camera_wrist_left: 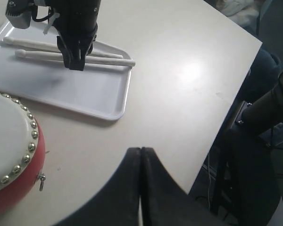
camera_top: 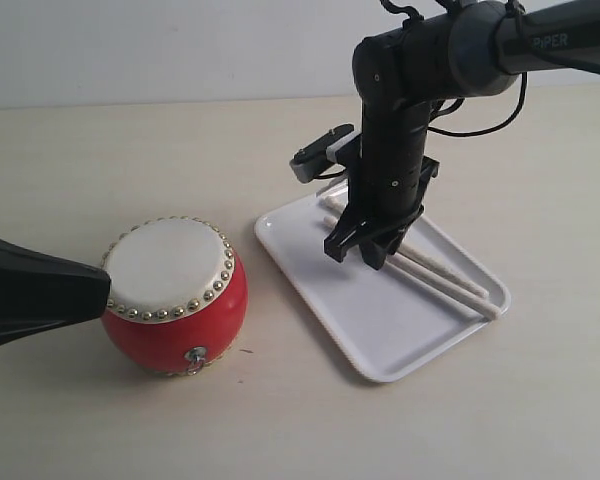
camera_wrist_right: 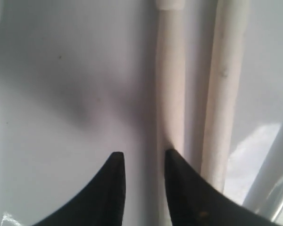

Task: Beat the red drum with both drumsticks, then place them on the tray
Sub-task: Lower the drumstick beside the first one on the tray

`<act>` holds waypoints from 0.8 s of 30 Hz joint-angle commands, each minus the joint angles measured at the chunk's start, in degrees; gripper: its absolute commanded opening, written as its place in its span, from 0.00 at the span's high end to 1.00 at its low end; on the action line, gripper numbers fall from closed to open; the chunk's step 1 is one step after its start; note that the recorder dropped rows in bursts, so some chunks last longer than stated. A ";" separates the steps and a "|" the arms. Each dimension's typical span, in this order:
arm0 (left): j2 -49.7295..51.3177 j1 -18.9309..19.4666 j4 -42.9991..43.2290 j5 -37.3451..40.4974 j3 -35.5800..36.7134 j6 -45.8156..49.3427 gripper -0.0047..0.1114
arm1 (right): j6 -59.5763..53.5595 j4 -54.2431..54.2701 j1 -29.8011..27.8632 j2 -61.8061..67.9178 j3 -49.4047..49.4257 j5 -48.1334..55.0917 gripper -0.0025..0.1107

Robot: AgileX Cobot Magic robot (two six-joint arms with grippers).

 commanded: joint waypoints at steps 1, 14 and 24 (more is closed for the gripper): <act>-0.25 -0.08 0.02 -0.37 -0.44 -0.03 0.96 | 0.10 -1.09 0.14 -0.25 -0.42 -0.46 0.71; -0.25 -0.08 1.28 -0.37 -0.44 -0.15 0.96 | 0.10 -1.70 0.14 0.27 -0.42 -1.43 0.71; -0.25 -0.08 1.63 -0.55 -0.44 -0.27 0.96 | 3.26 -2.72 0.14 -0.63 -0.42 -1.28 0.72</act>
